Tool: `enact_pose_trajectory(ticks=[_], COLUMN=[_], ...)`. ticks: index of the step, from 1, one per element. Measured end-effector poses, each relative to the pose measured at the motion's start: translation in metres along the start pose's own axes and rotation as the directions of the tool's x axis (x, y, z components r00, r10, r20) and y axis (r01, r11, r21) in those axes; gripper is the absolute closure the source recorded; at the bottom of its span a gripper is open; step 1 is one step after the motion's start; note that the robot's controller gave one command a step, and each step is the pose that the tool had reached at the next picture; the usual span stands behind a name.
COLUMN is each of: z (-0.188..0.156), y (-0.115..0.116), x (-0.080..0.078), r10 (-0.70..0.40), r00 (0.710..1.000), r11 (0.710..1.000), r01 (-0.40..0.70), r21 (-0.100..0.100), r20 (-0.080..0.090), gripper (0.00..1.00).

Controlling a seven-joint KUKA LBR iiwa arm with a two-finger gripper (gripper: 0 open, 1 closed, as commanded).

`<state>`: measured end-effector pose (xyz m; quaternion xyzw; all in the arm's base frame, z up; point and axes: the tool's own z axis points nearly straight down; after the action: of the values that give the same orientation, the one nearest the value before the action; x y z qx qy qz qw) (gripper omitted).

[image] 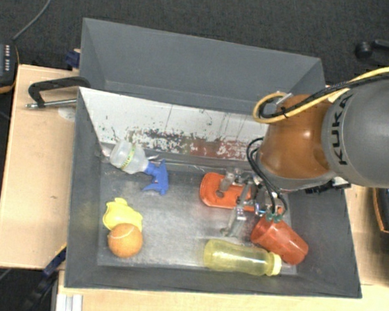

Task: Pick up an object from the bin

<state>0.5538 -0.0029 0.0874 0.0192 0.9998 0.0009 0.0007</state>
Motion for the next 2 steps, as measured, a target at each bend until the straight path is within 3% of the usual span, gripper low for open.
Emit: enact_pose_trajectory(ticks=[1,2], z=[0.008,0.016], y=[-0.005,-0.019], x=[-0.008,-0.023], r10=[-0.091,-0.035], r00=[0.996,0.999], r11=[0.996,0.999], r01=[0.091,0.035], r21=[-0.001,-0.001], r20=[0.008,0.008], gripper=[0.0,1.0])
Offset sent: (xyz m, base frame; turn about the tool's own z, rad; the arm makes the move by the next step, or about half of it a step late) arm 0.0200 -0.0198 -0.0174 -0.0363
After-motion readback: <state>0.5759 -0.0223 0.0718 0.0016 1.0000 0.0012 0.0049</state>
